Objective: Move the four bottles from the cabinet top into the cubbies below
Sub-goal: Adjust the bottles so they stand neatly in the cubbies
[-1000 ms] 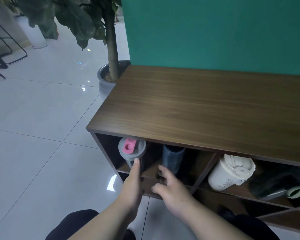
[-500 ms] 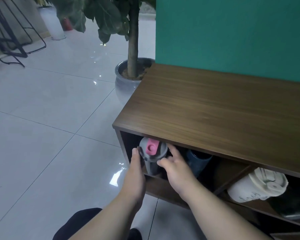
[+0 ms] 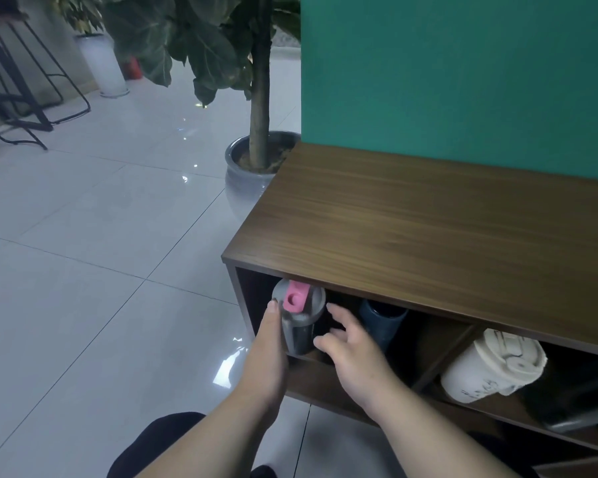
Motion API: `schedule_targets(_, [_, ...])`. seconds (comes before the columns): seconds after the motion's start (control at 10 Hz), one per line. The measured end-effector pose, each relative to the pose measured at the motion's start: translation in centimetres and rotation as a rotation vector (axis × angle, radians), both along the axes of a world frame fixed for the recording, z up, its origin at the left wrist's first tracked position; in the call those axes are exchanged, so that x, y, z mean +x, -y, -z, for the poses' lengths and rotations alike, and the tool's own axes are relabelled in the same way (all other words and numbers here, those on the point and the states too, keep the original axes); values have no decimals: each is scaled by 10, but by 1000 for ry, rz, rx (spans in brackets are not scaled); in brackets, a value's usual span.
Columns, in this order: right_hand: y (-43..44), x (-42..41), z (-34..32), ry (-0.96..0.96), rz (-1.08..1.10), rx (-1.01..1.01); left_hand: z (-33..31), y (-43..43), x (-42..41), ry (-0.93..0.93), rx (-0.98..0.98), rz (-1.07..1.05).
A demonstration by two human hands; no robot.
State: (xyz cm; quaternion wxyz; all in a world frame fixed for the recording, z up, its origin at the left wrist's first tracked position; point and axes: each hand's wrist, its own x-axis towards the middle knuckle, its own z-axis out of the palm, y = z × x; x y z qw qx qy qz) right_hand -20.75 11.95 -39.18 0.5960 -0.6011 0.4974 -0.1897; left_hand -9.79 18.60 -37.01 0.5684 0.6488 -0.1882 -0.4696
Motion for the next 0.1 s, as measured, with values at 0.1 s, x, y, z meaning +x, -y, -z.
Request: schedule_targets(0.1, [-14, -21, -16, -15, -47, -31, -9, -18, -11, 46, -28, -12])
